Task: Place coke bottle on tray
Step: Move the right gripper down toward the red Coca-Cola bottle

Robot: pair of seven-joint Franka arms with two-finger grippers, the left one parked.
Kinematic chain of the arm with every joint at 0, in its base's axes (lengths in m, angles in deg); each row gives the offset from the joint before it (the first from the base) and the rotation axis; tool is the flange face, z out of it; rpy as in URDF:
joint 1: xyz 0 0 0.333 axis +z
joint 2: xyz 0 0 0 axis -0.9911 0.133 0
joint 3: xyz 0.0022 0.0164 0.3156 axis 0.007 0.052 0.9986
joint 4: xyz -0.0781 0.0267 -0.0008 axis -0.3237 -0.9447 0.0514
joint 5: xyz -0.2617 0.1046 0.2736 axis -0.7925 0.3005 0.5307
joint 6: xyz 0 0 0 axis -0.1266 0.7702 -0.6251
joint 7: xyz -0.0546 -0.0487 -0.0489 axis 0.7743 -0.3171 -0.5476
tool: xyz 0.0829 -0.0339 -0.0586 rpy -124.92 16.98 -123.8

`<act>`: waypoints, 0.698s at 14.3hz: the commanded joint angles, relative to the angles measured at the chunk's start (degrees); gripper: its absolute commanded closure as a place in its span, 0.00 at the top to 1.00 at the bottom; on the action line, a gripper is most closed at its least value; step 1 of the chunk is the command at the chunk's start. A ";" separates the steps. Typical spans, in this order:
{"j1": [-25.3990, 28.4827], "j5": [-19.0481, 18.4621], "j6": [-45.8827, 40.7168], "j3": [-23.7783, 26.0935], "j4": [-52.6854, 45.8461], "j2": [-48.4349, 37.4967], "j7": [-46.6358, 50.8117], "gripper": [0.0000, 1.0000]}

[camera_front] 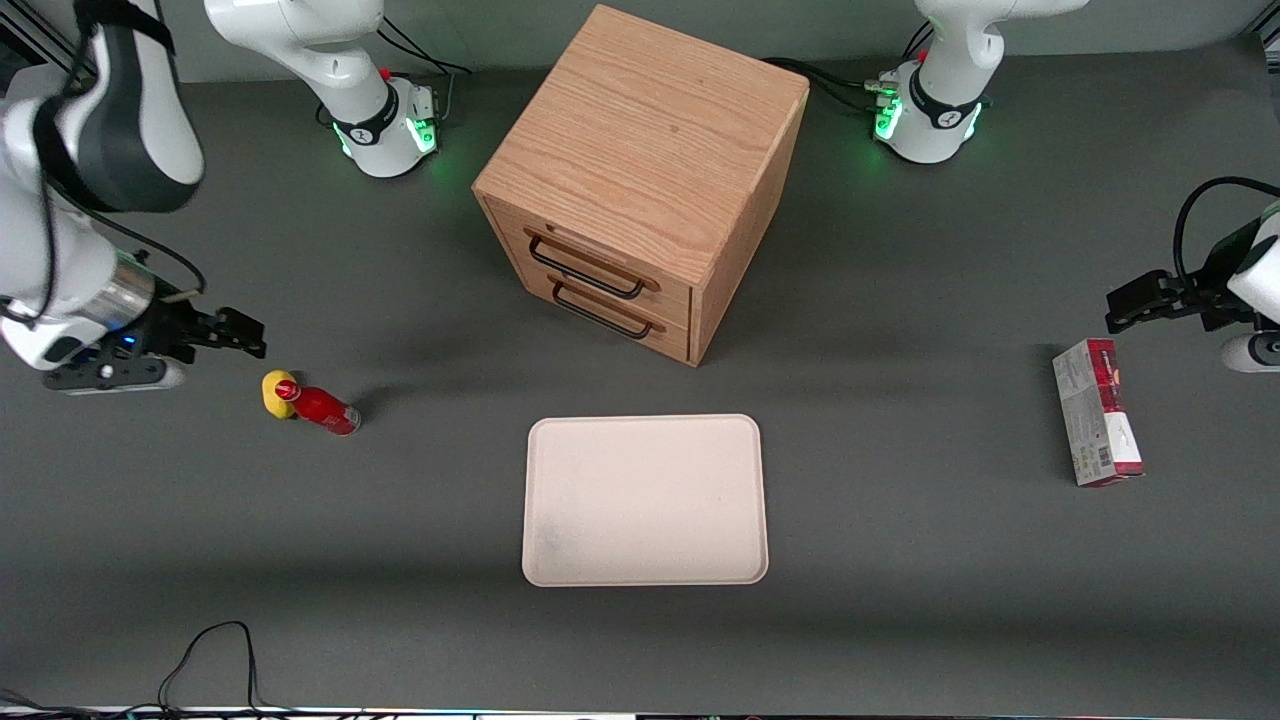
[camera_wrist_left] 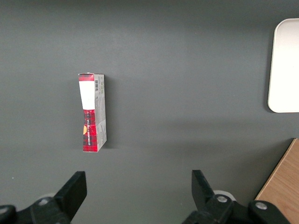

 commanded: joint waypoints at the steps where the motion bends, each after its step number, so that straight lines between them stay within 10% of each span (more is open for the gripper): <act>1: 0.59 0.19 5.89 -0.59 4.75 0.40 -1.39 1.00; 10: 0.50 0.19 16.89 -0.50 7.66 7.26 -1.66 1.00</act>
